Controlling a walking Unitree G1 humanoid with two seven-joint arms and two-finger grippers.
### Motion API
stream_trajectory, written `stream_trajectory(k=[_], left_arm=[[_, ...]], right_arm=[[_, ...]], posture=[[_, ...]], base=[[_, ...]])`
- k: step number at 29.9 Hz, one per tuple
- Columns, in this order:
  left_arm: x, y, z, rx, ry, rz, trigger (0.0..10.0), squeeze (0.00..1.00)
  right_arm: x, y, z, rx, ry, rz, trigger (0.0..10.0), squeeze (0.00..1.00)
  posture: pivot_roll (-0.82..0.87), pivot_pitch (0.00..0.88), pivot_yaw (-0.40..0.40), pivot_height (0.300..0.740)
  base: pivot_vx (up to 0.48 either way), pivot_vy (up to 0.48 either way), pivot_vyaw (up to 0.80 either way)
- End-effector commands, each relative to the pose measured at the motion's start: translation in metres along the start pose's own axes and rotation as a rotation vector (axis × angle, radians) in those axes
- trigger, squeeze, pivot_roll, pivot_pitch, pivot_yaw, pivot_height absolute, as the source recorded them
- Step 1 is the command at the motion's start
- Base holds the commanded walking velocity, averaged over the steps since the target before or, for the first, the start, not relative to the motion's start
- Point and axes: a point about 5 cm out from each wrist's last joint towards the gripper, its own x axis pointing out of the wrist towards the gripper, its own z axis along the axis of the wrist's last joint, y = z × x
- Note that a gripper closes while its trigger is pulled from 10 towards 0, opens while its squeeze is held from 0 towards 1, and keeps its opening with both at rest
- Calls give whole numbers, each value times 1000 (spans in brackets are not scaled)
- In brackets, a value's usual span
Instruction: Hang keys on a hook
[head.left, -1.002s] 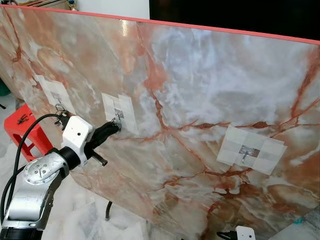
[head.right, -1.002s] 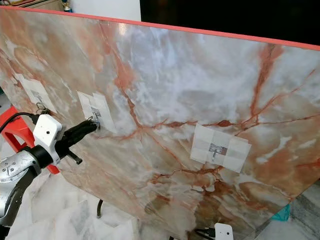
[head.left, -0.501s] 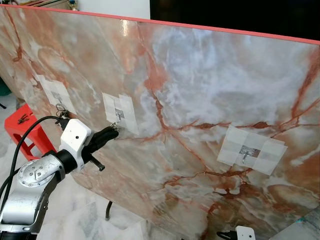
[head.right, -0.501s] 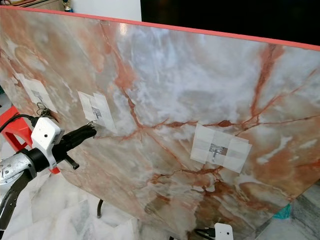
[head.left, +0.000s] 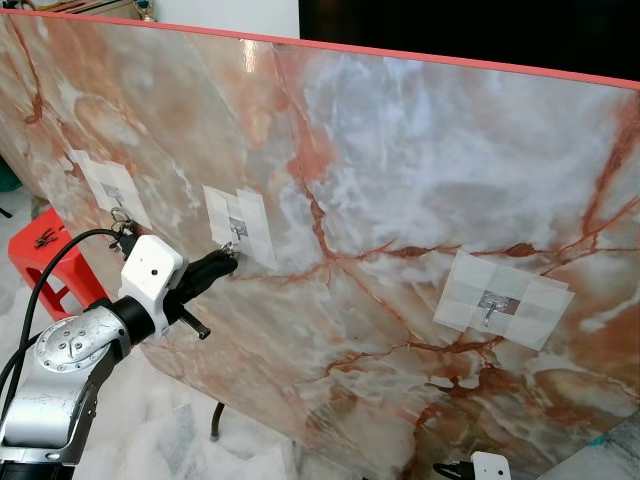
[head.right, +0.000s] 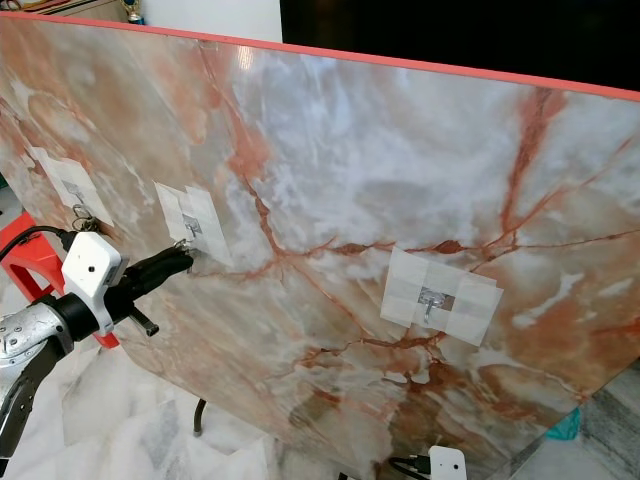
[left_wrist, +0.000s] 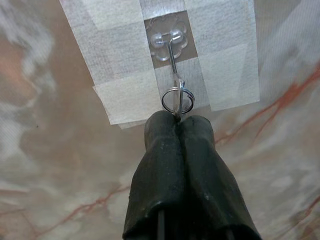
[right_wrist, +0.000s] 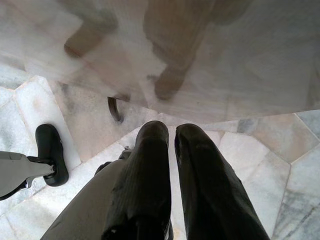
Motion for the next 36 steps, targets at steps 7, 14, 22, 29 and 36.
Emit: stream_trajectory(k=[7, 14, 22, 29, 36], left_arm=[[-1, 6, 15, 44, -56, 19, 10000, 0], [1, 7, 16, 47, -66, 30, 10000, 0], [2, 2, 13, 30, -51, 0, 10000, 0], [-1, 1, 8, 26, -13, -30, 10000, 0], [0, -1, 7, 28, -7, -38, 10000, 0]], right_arm=[[0, 0, 0, -5, -1, 0, 10000, 0], [0, 1, 0, -4, -1, 1, 10000, 0], [0, 1, 0, -4, 0, 1, 10000, 0], [0, 1, 0, -8, 2, 1, 10000, 0], [0, 1, 0, -8, 1, 2, 10000, 0]], posture=[[52, 23, 2, 740], [52, 22, 2, 740], [49, 22, 2, 740], [54, 21, 1, 740], [54, 19, 1, 740]], base=[[0, 0, 0], [0, 0, 0], [0, 0, 0], [0, 0, 0], [0, 0, 0]])
